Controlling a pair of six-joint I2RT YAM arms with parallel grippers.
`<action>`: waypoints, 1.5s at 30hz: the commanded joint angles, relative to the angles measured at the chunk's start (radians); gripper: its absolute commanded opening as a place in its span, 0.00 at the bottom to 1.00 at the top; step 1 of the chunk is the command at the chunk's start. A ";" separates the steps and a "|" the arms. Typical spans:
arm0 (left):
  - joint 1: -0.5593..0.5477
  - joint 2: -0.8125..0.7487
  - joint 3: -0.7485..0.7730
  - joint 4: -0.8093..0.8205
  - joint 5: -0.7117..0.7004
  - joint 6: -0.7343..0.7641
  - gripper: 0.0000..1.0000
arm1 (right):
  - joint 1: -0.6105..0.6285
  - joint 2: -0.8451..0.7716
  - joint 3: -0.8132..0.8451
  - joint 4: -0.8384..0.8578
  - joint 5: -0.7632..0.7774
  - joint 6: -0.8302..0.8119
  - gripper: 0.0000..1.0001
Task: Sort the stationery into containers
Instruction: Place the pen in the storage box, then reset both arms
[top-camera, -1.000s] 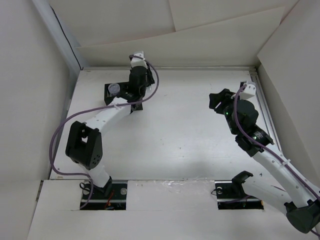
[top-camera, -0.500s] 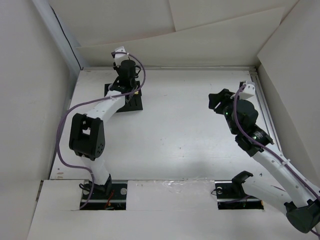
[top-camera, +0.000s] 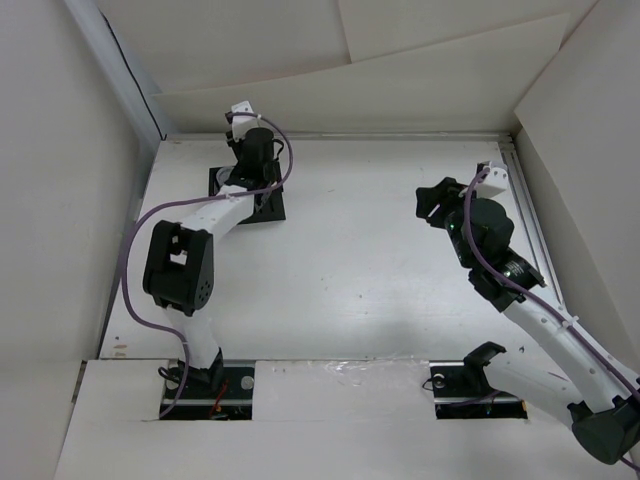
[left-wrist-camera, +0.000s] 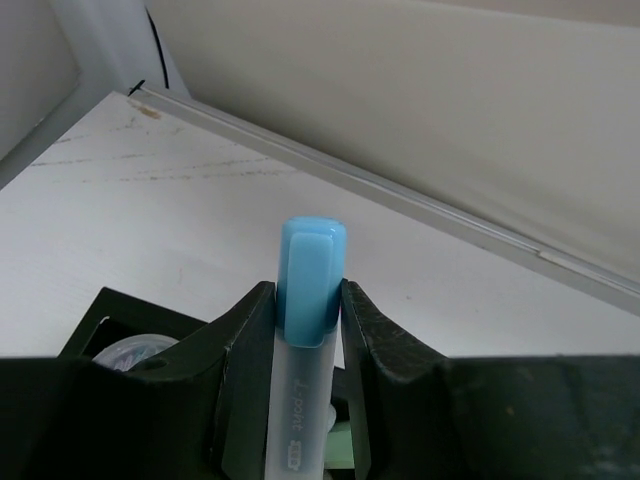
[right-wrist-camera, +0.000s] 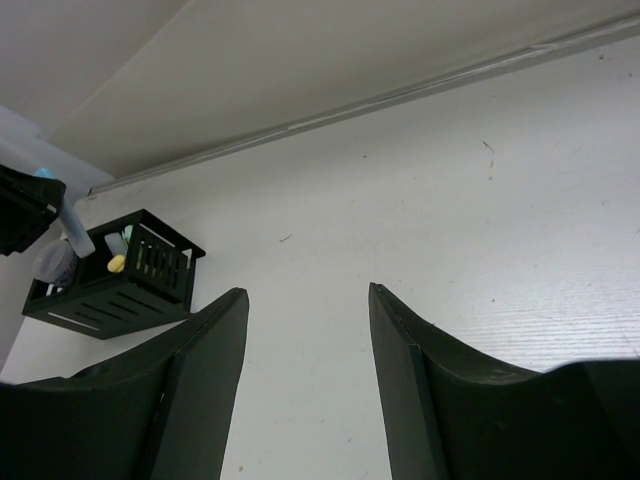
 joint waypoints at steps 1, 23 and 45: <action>0.000 0.000 -0.035 0.096 -0.042 0.029 0.25 | -0.005 -0.003 0.011 0.045 -0.008 0.001 0.58; -0.045 -0.107 -0.127 0.077 -0.068 -0.048 0.55 | -0.005 -0.003 0.011 0.045 -0.008 0.001 0.58; -0.036 -0.876 -0.477 -0.315 0.191 -0.361 0.99 | 0.004 0.100 0.051 0.045 -0.110 -0.013 1.00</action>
